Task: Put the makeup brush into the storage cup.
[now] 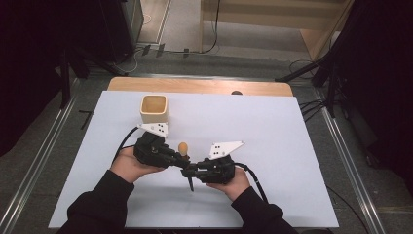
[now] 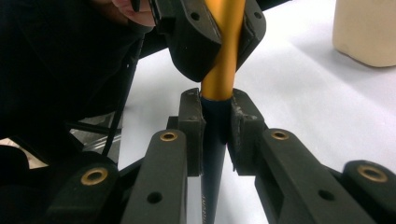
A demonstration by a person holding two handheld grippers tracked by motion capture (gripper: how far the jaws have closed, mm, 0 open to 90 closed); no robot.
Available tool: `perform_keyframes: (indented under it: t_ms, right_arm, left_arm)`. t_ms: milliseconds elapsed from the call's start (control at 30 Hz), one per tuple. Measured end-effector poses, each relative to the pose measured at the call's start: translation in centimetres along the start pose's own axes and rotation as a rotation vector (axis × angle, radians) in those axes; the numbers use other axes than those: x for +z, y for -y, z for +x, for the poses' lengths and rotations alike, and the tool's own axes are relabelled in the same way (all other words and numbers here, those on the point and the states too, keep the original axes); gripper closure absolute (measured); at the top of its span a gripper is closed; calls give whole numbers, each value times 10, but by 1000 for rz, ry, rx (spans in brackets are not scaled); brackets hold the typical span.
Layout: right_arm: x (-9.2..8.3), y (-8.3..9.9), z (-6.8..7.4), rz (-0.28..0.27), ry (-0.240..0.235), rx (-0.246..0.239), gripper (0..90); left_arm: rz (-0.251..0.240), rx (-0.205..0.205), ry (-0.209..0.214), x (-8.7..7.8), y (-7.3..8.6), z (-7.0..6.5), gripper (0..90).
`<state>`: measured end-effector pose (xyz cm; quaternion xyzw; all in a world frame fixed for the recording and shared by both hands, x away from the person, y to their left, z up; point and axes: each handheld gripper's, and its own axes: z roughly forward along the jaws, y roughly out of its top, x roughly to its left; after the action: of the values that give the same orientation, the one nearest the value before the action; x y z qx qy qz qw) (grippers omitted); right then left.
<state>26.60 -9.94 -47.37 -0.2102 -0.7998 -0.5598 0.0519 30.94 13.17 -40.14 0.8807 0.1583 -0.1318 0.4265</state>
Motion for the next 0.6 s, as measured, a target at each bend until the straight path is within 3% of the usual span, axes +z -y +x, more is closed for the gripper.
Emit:
perform_keyframes:
  t_ms: [100,200,267,433,600]
  right_arm:
    - [0,0,0,0,5,-4,787]
    - [-1,-1,0,0,16,-6,787]
    - [-2,-1,0,-2,20,-3,787]
    - [-3,-1,0,-14,23,-6,788]
    - [-3,-1,0,-20,28,-7,787]
  left_arm:
    - [-12,12,-4,0,1,-1,778]
    - [-42,8,5,-1,2,0,636]
    - [-48,14,4,-2,3,0,595]
    - [-143,22,-13,-4,11,-1,446]
    - [-195,60,-53,-6,19,-5,401]
